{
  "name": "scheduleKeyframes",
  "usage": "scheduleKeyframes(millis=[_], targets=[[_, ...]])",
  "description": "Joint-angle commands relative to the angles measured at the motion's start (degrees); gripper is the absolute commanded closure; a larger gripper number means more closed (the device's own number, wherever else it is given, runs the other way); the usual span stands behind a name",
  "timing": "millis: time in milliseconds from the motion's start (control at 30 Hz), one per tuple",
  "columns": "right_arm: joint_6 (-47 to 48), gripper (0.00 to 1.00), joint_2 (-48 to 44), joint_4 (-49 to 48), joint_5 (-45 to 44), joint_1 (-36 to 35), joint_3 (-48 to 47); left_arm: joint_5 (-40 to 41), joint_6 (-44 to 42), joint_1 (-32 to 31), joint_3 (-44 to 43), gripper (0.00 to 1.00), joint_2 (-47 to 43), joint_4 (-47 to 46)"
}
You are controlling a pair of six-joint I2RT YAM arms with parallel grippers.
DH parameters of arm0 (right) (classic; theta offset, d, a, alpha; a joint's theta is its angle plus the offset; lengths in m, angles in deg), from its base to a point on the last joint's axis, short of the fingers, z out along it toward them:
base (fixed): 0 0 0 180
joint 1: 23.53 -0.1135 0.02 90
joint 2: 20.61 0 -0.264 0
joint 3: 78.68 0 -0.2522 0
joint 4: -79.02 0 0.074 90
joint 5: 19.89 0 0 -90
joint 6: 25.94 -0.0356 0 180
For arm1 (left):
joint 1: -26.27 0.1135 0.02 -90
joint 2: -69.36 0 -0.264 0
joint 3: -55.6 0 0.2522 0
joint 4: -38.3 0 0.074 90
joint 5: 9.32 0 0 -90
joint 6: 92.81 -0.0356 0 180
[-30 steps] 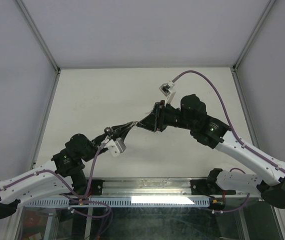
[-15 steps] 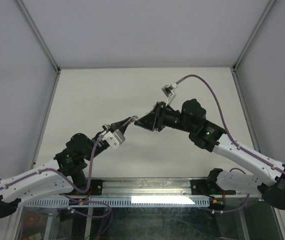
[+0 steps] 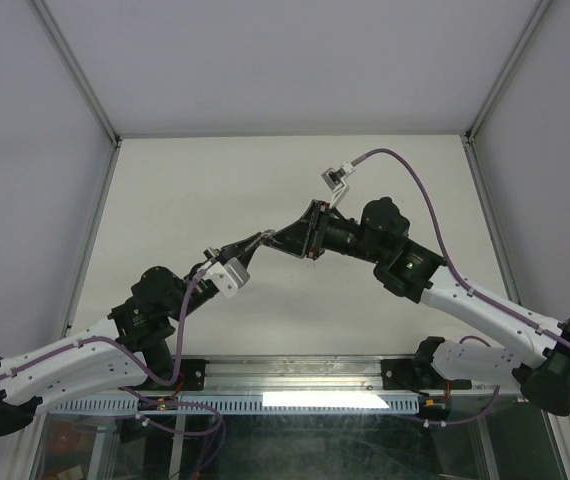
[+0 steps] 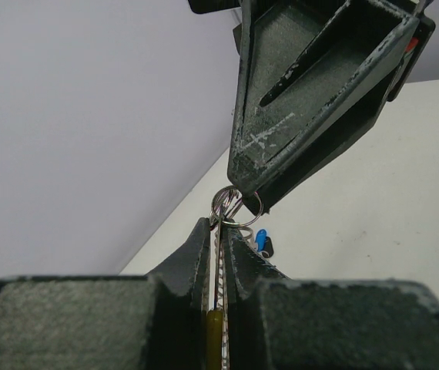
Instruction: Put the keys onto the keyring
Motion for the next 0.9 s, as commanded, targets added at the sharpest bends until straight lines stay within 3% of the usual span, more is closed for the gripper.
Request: scheduleKeyframes(millis=[0,267,633,867], targets=[[-1.17,0.62,0.67,-2.66,1.23,0.2,-0.47,1.03,0.47,-0.14,-1.28,1.0,-0.33,-4.09],[-1.26,0.63,1.23,-2.45,1.57,0.27,-0.79,1.05,0.22,-0.23,-1.36,1.0,-0.26,-4.21],[-1.0,0.97,0.03,-3.11,0.37,0.2,-0.27,1.14,-0.03,-0.16,-1.42,1.0,-0.37,-3.68],[2.4,1.0,-0.34,0.0,0.27,0.2,-1.85,0.72,-0.69,-0.18,-1.29,1.0,-0.83,-2.52]])
